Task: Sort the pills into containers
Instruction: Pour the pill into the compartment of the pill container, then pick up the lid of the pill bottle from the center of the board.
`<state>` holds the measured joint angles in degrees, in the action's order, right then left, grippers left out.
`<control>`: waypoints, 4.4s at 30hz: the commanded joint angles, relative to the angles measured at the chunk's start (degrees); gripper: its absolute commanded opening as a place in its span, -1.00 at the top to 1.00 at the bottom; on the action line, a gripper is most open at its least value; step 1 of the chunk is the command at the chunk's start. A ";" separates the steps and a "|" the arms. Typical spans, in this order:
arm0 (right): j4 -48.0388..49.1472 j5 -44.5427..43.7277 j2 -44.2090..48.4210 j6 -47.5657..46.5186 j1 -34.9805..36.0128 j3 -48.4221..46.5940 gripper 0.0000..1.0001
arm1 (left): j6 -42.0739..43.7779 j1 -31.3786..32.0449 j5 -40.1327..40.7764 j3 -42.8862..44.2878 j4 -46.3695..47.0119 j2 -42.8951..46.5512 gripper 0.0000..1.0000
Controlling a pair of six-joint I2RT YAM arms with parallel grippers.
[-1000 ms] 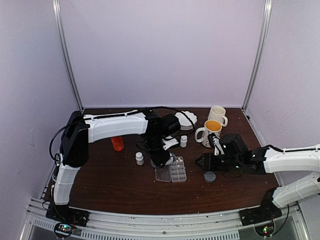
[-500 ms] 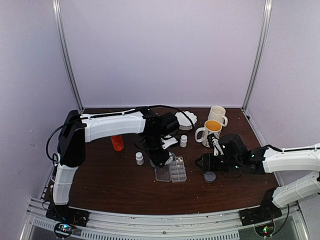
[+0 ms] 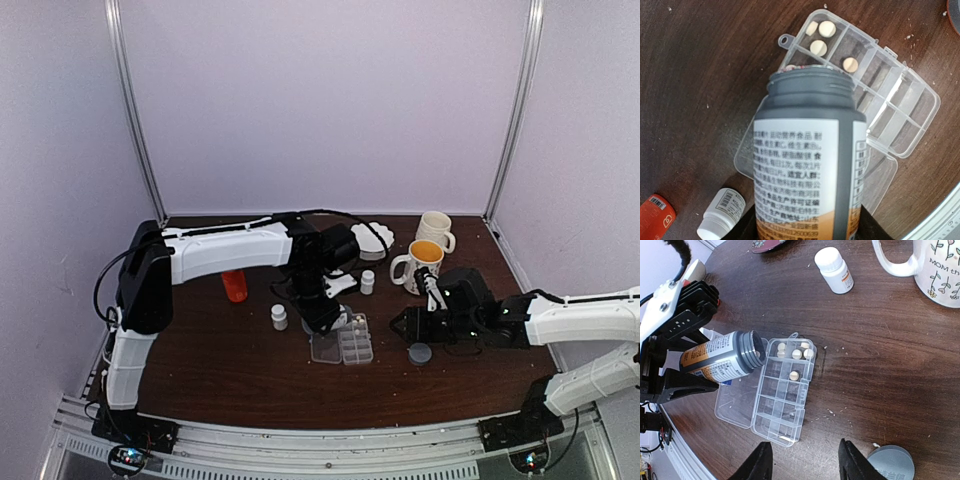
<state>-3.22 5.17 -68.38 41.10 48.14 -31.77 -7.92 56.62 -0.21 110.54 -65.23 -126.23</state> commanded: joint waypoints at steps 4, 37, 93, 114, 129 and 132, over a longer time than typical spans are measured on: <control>0.39 -0.35 -0.05 -0.39 0.20 -1.22 0.07 | -0.93 -0.49 0.30 1.62 -2.02 -0.18 1.00; -2.27 0.18 -0.38 -0.56 0.28 -1.55 -0.02 | -0.47 -0.04 2.21 7.74 -8.19 -4.51 1.00; -32.05 -14.27 -20.83 -9.48 3.54 -17.03 -0.39 | -0.97 2.80 2.46 -39.72 40.60 30.80 1.00; -32.62 -13.01 -20.39 -8.81 3.54 -16.76 -0.22 | 3.84 8.51 4.52 -70.66 87.09 61.52 1.00; -33.42 -13.14 -16.92 -8.69 3.16 -15.37 -0.43 | 5.99 8.51 4.58 -84.38 99.87 72.95 1.00; -32.62 -11.90 -17.53 -9.06 2.73 -15.26 -0.34 | 6.64 8.47 3.14 -86.19 99.26 75.08 1.00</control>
<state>-36.45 -7.42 -86.43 31.77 51.37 -47.72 -2.83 64.88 4.05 26.74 28.69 -53.34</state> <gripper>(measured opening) 0.687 0.526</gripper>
